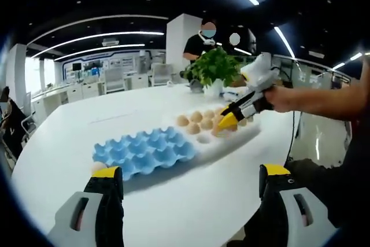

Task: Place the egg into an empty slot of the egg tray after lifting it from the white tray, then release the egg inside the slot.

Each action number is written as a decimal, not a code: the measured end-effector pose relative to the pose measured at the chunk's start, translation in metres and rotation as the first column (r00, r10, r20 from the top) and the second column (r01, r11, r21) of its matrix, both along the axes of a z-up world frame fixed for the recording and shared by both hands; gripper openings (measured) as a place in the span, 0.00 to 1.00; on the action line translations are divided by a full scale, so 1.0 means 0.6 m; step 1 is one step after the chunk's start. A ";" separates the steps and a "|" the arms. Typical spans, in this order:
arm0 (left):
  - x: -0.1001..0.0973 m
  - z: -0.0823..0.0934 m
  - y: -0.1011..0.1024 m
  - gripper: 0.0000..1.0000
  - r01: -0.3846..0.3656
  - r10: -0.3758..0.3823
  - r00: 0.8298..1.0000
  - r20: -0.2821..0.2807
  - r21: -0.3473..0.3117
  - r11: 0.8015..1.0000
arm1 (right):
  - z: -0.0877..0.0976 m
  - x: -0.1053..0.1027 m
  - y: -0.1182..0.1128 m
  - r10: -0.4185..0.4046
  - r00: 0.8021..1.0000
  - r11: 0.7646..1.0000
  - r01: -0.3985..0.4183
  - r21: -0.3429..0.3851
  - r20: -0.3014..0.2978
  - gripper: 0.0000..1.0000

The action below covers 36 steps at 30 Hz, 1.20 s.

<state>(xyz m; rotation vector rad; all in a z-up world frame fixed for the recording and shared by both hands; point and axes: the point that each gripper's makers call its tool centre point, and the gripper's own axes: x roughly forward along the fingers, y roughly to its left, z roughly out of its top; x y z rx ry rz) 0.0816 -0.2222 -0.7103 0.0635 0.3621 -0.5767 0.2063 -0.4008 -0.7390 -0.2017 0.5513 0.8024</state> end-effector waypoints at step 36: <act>-0.026 0.006 0.074 1.00 -0.097 0.097 0.995 0.026 -0.025 0.995 | 0.077 -0.012 0.206 0.102 0.992 0.964 -0.117 0.241 0.073 0.25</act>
